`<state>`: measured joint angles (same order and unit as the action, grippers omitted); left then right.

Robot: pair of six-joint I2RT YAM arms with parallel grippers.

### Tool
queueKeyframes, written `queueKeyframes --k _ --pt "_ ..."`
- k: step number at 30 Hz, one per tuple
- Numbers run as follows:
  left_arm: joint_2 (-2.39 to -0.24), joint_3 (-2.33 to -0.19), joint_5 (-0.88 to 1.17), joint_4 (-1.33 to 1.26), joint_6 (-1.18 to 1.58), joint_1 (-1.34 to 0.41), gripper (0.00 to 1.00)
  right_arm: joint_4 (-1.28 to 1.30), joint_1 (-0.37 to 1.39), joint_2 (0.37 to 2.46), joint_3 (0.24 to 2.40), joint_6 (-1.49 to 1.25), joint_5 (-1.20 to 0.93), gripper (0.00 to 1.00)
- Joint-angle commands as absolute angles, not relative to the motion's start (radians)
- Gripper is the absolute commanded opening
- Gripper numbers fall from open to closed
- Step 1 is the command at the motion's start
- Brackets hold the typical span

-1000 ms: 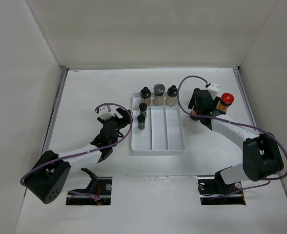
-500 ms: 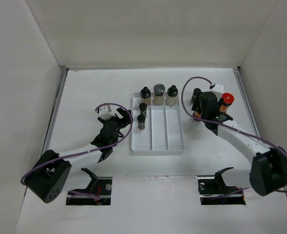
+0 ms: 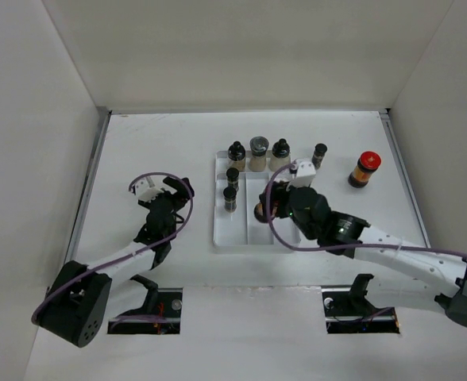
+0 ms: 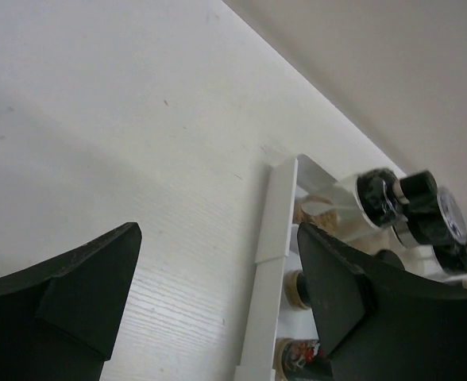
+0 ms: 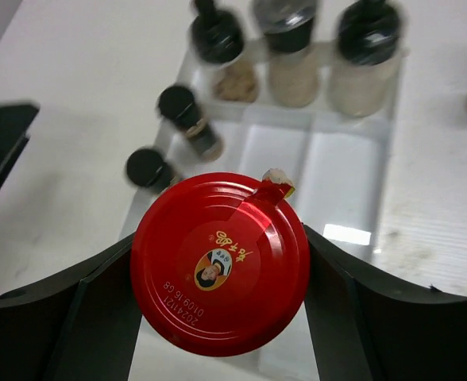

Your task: Organize the condiment bottles

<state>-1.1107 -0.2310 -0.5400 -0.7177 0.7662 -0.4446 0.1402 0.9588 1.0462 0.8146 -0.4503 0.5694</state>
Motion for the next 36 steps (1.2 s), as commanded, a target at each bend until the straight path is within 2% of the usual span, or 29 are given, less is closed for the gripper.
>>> queueKeyframes --k 1,11,25,27,32,36 --pt "-1.063 -0.209 -0.54 -0.739 0.85 -0.404 0.79 -0.056 1.037 1.115 0.874 -0.483 0.575 0.48" --pt "-1.111 -0.227 -0.477 -0.745 0.845 -0.395 0.79 -0.278 1.101 1.367 0.94 -0.457 0.566 0.49" --pt "-1.118 -0.23 -0.474 -0.749 0.844 -0.4 0.79 -0.29 1.157 1.528 0.983 -0.431 0.591 0.52" --pt "-1.118 -0.23 -0.474 -0.749 0.842 -0.4 0.79 -0.284 1.16 1.542 0.985 -0.43 0.589 0.57" --pt "-1.12 -0.232 -0.474 -0.749 0.842 -0.4 0.79 -0.272 1.171 1.537 0.983 -0.416 0.595 0.85" --pt "-1.12 -0.23 -0.474 -0.749 0.842 -0.401 0.79 -0.246 1.171 1.455 0.959 -0.396 0.597 0.95"
